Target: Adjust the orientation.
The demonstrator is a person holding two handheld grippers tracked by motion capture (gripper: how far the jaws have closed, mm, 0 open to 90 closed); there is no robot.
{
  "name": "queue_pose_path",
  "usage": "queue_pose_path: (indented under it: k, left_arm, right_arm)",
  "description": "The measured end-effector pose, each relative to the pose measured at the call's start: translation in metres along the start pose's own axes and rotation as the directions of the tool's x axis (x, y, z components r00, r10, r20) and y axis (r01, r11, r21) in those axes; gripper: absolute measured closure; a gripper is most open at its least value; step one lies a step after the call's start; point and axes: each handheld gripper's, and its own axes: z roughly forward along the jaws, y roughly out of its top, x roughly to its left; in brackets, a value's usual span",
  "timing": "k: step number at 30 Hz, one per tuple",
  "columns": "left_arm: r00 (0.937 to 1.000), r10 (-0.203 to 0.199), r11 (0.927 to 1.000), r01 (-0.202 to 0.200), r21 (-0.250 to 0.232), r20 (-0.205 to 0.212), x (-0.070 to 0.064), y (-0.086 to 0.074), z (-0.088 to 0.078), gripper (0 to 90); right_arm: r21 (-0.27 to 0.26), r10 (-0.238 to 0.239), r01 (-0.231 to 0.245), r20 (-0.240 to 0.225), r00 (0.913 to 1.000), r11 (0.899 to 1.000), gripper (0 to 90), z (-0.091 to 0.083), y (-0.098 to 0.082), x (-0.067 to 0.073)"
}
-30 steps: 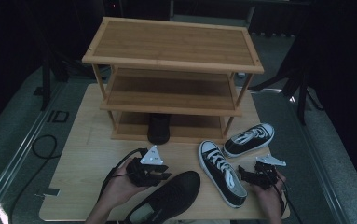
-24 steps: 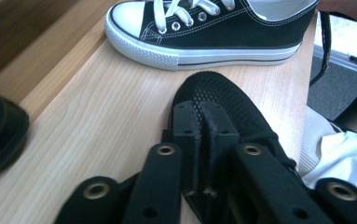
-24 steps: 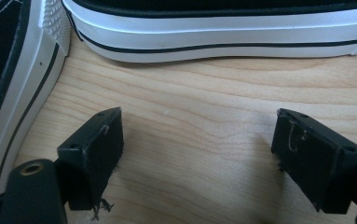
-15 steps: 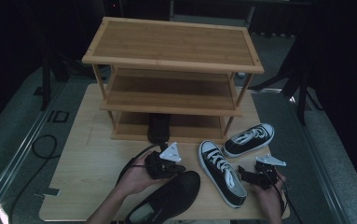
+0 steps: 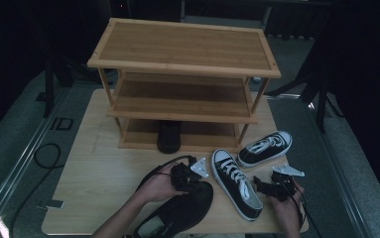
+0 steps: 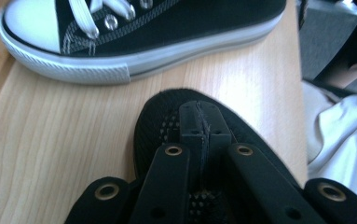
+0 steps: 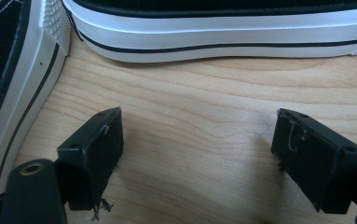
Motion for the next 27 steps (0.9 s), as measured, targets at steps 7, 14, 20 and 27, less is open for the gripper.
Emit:
queue_pose_path:
  k: [7, 14, 20, 27]
  left_arm:
    - [0.9999, -0.005, 1.0, 0.005, 0.004, -0.011, 0.001, -0.004, 0.003, 90.0]
    - [0.9967, -0.044, 0.999, 0.044, -0.007, -0.069, 0.006, -0.011, -0.001, 90.0]
    - [0.9875, -0.095, 0.9954, 0.093, -0.025, -0.126, 0.015, -0.021, -0.008, 90.0]
    - [0.9687, -0.166, 0.9861, 0.161, -0.039, -0.185, 0.021, -0.033, -0.014, 90.0]
  right_arm:
    - [0.0, 0.0, 0.0, 0.0, 1.0, 1.0, 16.7, 0.0, 0.0, 0.0]
    - [0.0, -0.001, 0.001, -0.001, 1.0, 1.0, 16.7, 0.0, 0.0, 0.0]
    - [0.0, -0.001, 0.001, -0.001, 1.0, 1.0, 16.6, 0.0, 0.0, 0.0]
    - [0.0, -0.001, 0.001, -0.001, 1.0, 1.0, 16.7, 0.0, 0.0, 0.0]
